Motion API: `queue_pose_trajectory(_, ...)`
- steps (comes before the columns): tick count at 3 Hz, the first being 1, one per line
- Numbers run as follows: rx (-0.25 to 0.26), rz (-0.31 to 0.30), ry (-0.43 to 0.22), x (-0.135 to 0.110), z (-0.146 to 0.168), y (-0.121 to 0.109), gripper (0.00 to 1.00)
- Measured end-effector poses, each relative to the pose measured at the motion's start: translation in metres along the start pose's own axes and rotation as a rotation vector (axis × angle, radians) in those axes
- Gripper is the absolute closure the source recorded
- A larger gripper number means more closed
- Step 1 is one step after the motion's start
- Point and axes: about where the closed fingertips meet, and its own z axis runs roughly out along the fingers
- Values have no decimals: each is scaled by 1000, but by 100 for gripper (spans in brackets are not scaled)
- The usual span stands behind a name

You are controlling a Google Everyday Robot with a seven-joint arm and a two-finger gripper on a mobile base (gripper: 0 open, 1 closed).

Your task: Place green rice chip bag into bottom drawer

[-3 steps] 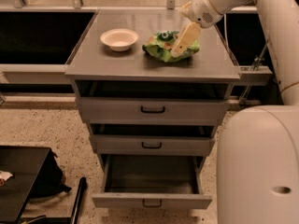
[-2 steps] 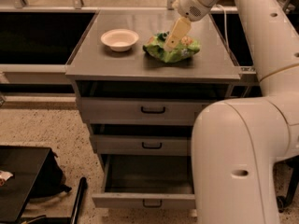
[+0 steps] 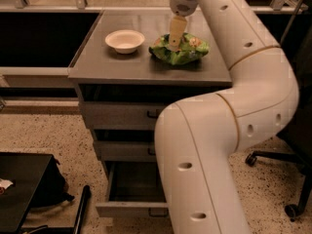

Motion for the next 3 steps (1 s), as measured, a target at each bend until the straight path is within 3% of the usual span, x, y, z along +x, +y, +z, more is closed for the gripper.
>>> queue_pose_trajectory(1, -67, 2, 0, 11, 27, 16, 0)
queue_pose_trajectory(2, -235, 36, -189, 9, 64, 58, 0)
queue_pose_trajectory(3, -341, 63, -341, -2, 78, 84, 0)
